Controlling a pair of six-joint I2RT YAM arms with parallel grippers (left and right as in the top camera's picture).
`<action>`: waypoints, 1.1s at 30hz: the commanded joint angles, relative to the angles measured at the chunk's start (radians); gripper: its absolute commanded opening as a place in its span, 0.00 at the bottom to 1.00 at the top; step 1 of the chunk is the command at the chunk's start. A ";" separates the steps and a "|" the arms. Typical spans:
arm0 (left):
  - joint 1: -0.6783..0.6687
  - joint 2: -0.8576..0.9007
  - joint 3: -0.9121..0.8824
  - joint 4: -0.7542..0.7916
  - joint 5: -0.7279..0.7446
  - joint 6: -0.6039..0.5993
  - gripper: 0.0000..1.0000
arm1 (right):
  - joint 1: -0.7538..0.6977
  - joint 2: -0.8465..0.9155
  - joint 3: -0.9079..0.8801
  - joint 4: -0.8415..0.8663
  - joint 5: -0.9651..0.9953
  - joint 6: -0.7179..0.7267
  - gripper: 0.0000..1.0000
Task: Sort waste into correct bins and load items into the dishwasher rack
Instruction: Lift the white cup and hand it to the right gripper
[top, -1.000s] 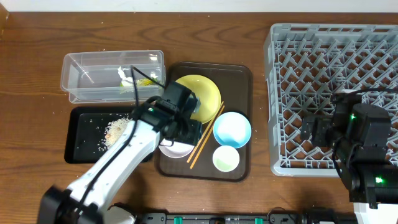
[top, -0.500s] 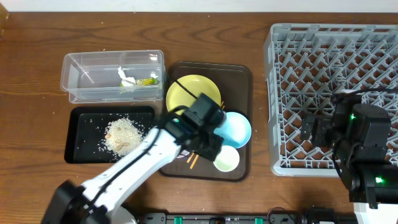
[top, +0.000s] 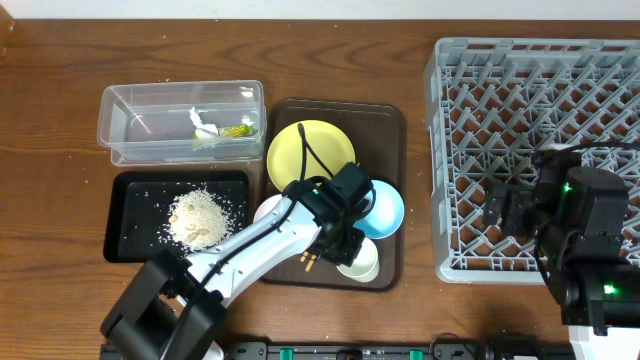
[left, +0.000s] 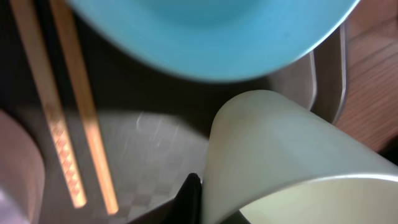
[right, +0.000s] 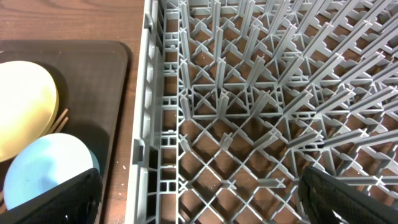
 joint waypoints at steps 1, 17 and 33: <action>0.034 -0.061 0.015 -0.037 -0.010 -0.002 0.06 | -0.006 -0.006 0.016 0.003 0.006 0.006 0.99; 0.487 -0.243 0.048 0.341 0.562 -0.230 0.06 | -0.003 0.137 0.015 0.098 -0.714 -0.050 0.99; 0.496 -0.036 0.048 0.631 1.007 -0.447 0.06 | 0.168 0.463 0.015 0.270 -1.081 -0.241 0.96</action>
